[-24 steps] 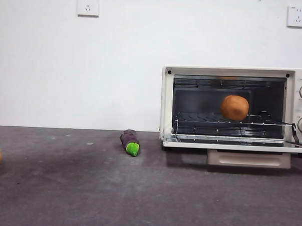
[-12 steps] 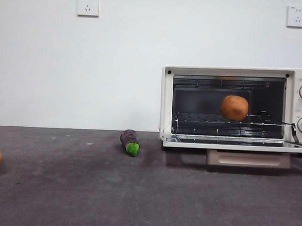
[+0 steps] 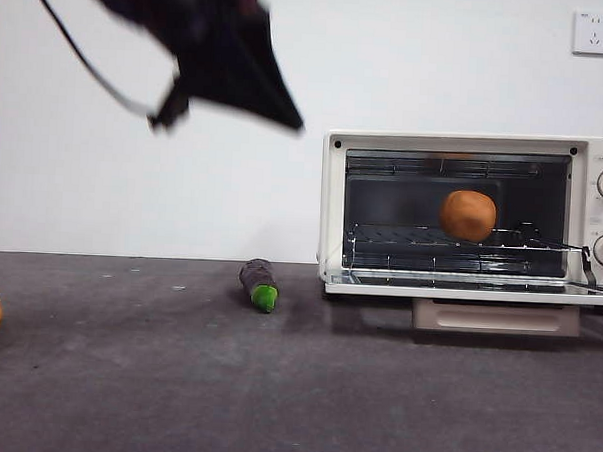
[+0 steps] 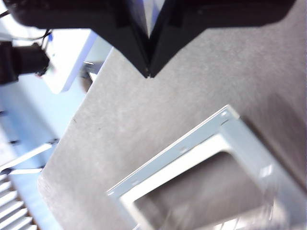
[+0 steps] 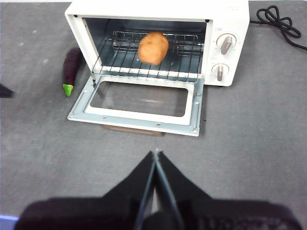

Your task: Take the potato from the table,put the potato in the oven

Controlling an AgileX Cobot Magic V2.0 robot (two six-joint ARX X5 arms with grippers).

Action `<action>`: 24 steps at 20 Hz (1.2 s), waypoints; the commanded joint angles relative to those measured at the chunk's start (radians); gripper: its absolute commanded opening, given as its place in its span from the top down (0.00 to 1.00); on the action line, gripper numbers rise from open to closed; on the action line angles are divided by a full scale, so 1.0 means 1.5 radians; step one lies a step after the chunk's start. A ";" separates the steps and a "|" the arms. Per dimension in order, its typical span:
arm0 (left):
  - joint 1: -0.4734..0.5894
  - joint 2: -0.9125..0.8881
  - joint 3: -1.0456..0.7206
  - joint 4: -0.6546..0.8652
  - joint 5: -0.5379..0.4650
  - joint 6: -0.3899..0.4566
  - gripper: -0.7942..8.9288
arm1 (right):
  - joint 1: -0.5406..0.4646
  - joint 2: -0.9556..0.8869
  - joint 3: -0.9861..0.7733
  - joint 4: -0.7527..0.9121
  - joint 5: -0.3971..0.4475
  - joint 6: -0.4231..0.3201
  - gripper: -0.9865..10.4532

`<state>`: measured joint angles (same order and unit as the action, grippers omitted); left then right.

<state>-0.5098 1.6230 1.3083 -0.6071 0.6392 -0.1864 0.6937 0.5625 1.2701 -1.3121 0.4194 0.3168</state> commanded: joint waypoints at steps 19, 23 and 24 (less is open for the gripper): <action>0.005 0.287 -0.004 0.225 0.010 -0.365 0.93 | 0.001 -0.003 0.002 0.000 0.005 -0.022 0.92; -0.012 0.294 -0.004 0.228 0.010 -0.381 0.93 | 0.001 -0.003 0.002 0.002 0.005 -0.022 0.92; -0.014 0.295 -0.004 0.228 0.010 -0.381 0.93 | 0.001 -0.003 0.001 0.001 0.005 -0.022 0.92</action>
<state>-0.5236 2.0480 1.3083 -0.2699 0.6476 -0.7521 0.6937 0.5613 1.2701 -1.3159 0.4221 0.2909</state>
